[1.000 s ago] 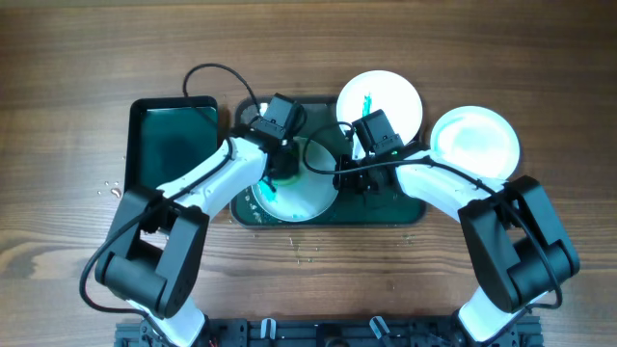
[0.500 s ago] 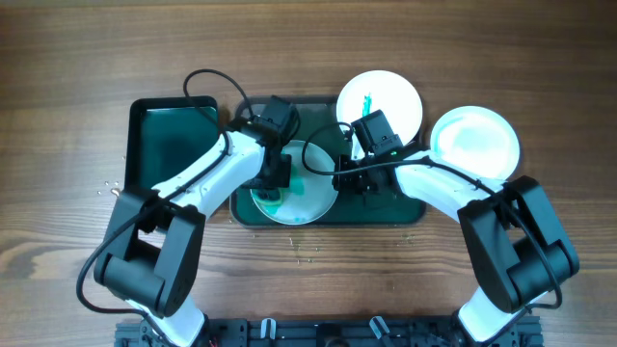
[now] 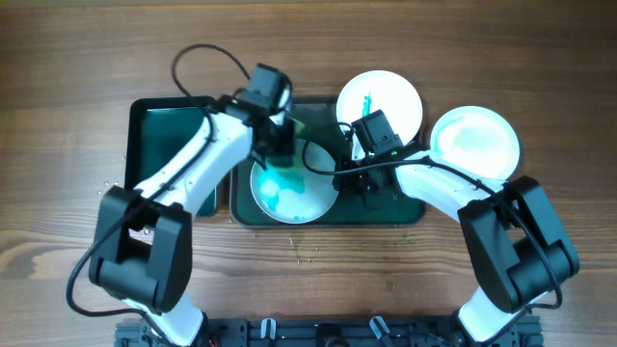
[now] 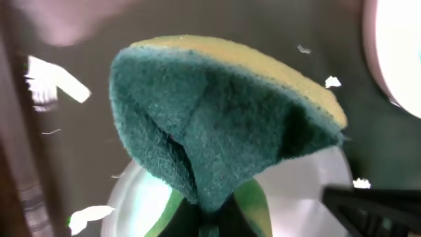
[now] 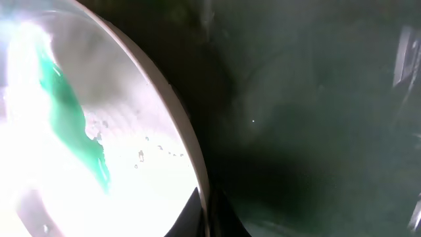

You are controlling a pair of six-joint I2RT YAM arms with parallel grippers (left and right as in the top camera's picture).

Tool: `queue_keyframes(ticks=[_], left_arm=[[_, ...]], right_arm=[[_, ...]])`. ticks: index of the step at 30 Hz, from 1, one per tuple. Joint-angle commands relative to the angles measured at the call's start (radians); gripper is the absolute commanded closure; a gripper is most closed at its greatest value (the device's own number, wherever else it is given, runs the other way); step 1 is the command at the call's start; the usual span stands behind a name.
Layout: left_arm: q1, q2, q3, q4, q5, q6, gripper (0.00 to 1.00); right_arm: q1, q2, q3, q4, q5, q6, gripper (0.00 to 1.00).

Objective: Clean dirty plates on tray and stack at the side
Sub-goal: 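Lift the sponge off the plate with the left gripper, then lift the cleaned plate with the right gripper and carry it right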

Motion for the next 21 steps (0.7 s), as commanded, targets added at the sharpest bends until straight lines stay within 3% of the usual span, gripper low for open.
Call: queue_keyframes(ticks=[1,12,21], left_arm=[[0.058,0.011,0.109,-0.089,-0.092,-0.048,0.96],[0.077,0.011,0.14,-0.176,-0.09,-0.048,0.96],[0.073,0.011,0.14,-0.175,-0.072,-0.048,0.96]], right_arm=[[-0.003,-0.009,-0.021,-0.029,0.035,-0.015,0.95],[0.063,-0.273,-0.021,-0.226,0.443,-0.056,0.96],[0.263,-0.4,-0.021,-0.339,1.0,-0.025,0.96]])
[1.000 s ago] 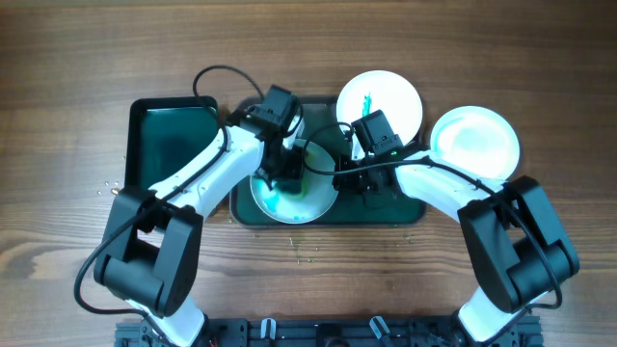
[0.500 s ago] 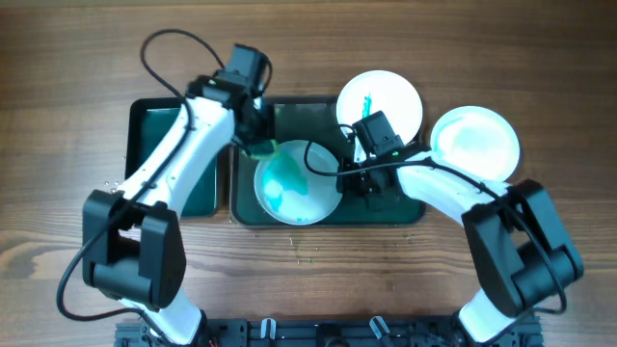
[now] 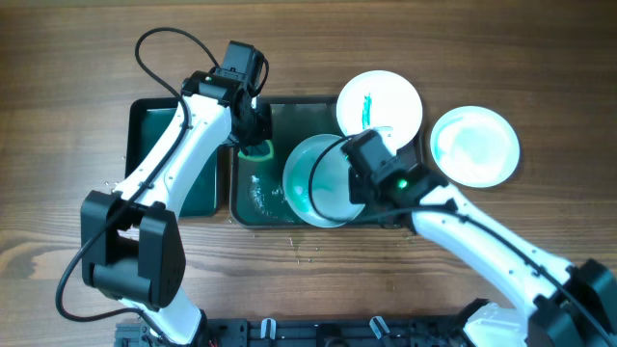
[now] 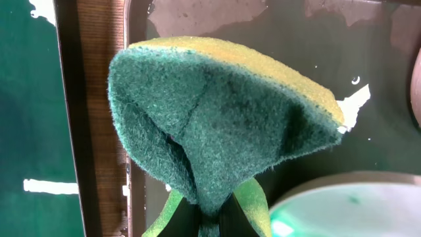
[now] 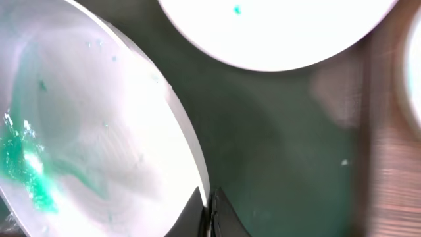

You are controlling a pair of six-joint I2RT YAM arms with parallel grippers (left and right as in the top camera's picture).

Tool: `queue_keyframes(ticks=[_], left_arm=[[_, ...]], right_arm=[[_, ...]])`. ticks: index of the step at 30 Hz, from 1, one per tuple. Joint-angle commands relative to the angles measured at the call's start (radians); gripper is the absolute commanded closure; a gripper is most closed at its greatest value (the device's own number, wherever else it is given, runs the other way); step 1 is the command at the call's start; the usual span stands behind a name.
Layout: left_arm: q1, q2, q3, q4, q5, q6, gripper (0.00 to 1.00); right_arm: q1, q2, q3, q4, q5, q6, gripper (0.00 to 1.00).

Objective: Clean dirty plates on tray and stack at the side
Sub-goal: 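Lift the cleaned plate with the right gripper and carry it right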

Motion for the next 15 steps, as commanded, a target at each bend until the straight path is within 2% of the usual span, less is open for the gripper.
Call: queue_keyframes(ticks=[1,15], left_arm=[[-0.005,0.009,0.015,0.0,0.005,-0.017,0.96],[-0.006,0.01,0.015,-0.001,0.005,-0.017,0.96]], right_arm=[[0.071,-0.031,-0.004,-0.03,0.352,0.01,0.96],[0.266,-0.031,-0.003,-0.085,0.771,0.005,0.96]])
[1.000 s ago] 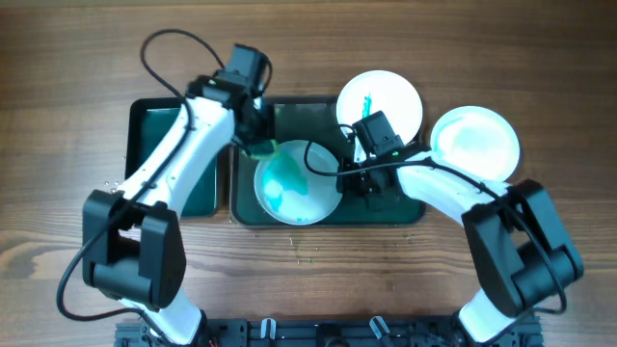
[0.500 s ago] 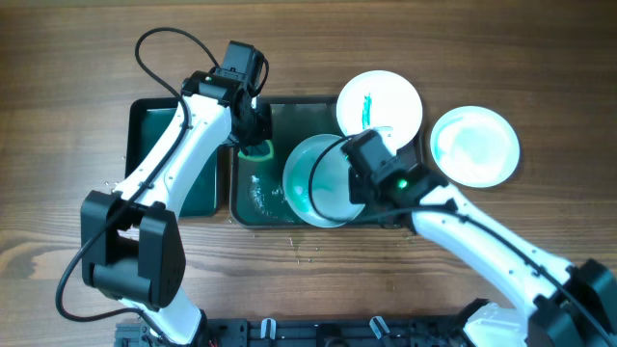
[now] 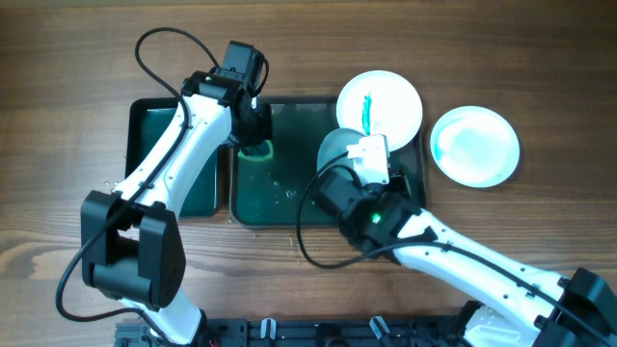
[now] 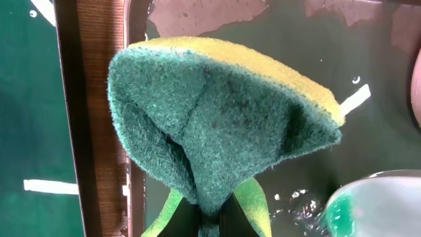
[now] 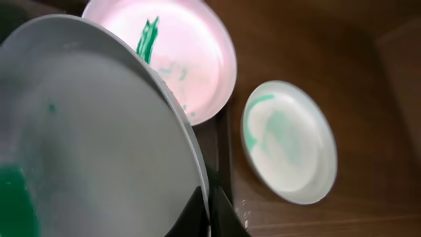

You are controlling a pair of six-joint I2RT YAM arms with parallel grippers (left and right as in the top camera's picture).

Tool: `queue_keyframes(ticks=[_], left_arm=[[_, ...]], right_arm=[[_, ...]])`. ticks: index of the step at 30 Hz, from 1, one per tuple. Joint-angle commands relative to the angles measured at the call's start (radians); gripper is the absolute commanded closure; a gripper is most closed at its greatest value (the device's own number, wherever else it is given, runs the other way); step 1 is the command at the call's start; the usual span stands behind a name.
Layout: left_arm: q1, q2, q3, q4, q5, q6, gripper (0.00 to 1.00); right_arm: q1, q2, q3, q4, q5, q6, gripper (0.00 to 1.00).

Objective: Clean dirty plates on tray and stack at the side
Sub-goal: 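Lift the cleaned plate with the right gripper and carry it right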

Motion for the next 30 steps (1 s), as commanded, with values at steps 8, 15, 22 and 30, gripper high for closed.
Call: queue_keyframes(ticks=[8,15,22,30], left_arm=[[-0.006,0.01,0.015,-0.001,0.005,-0.018,0.96],[-0.006,0.01,0.015,0.0,0.005,-0.018,0.96],[-0.006,0.01,0.015,-0.001,0.005,-0.018,0.96],[-0.006,0.01,0.015,0.0,0.005,-0.017,0.96]], right_arm=[[0.087,-0.019,-0.003,0.0,0.218,0.004,0.96],[0.087,-0.021,-0.002,0.031,0.229,0.005,0.96],[0.087,-0.021,-0.002,0.041,0.24,0.002,0.96],[0.087,-0.051,-0.002,0.055,0.289,-0.036,0.96]])
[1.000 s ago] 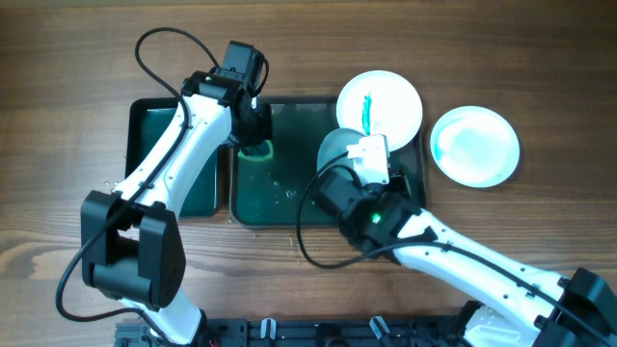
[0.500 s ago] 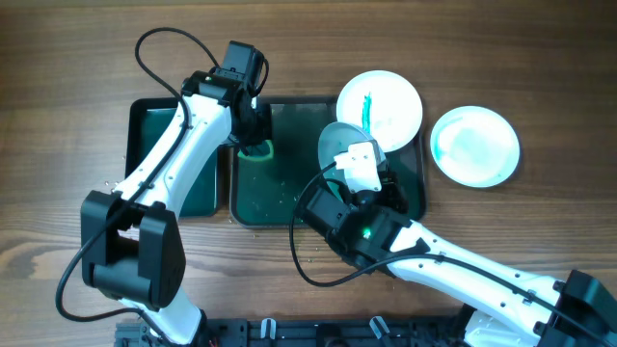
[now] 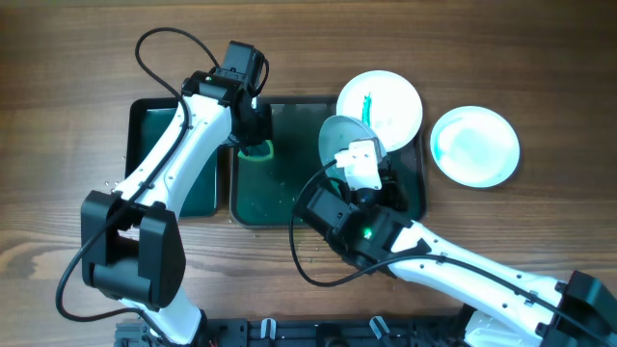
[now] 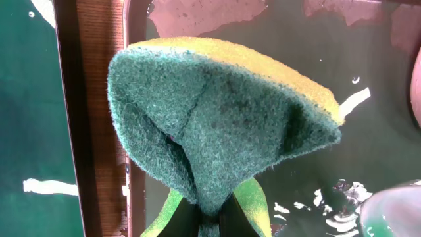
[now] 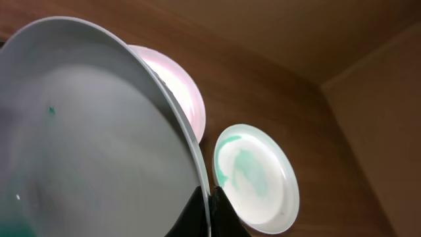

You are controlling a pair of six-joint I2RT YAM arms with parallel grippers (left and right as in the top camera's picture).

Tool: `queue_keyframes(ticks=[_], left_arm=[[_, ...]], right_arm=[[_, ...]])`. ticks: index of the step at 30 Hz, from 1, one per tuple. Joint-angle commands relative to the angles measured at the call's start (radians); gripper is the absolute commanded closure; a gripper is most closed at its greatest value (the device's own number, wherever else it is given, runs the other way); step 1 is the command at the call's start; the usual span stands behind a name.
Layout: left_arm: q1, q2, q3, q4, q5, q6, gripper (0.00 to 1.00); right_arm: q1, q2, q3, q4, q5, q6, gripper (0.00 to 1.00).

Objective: Clean dirty plates on tray and stack at the side
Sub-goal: 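Lift the cleaned plate with the right gripper and carry it right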

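Observation:
My right gripper [image 5: 209,197] is shut on the rim of a white plate [image 5: 85,131], held tilted up on edge above the dark green tray [image 3: 289,193]; overhead the plate [image 3: 339,140] shows edge-on beside the wrist. A dirty plate [image 3: 381,101] with a green streak lies at the tray's back right corner. Another white plate [image 3: 474,145] smeared green rests on the table to the right. My left gripper [image 4: 210,220] is shut on a green and yellow sponge [image 4: 217,118], held over the tray's back left corner [image 3: 255,145].
A second green tray [image 3: 159,154] sits to the left, partly under the left arm. Water and suds [image 4: 329,201] lie in the main tray. Small wet specks [image 3: 308,253] dot the wooden table in front of the tray.
The right arm has tipped the held plate further upright and turned; the wrist view now looks across both other plates. The left gripper and sponge have not moved.
First the sponge was on the plate in the tray while my right gripper held its rim. Then the left gripper held the sponge at the tray's back left, and the plate was lifted. Since then the plate has been tilted steeply on edge, leaving suds in the tray.

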Motion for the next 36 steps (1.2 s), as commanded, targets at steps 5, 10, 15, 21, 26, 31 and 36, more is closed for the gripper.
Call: queue_keyframes(ticks=[5,10,15,21,26,31,36], left_arm=[[-0.005,0.01,0.015,0.0,0.005,-0.017,0.96],[-0.005,0.01,0.015,0.003,0.005,-0.017,0.96],[-0.005,0.01,0.015,0.003,0.005,-0.017,0.96],[-0.005,0.01,0.015,0.003,0.005,-0.017,0.96],[-0.005,0.01,0.015,0.0,0.005,-0.017,0.96],[-0.005,0.01,0.015,0.0,0.004,-0.016,0.96],[-0.005,0.01,0.015,-0.001,0.005,-0.017,0.96]], right_arm=[[0.003,-0.066,-0.002,0.031,0.152,-0.085,0.96],[0.003,-0.067,-0.002,0.127,0.219,-0.257,0.96],[0.003,-0.067,-0.002,0.197,0.232,-0.319,0.95],[0.0,-0.067,-0.003,0.185,0.056,-0.266,0.96],[-0.055,-0.07,-0.004,0.085,-0.174,0.021,0.96],[-0.242,-0.141,-0.004,0.06,-0.611,0.031,0.96],[-0.537,-0.251,-0.004,0.056,-0.969,-0.055,0.96]])
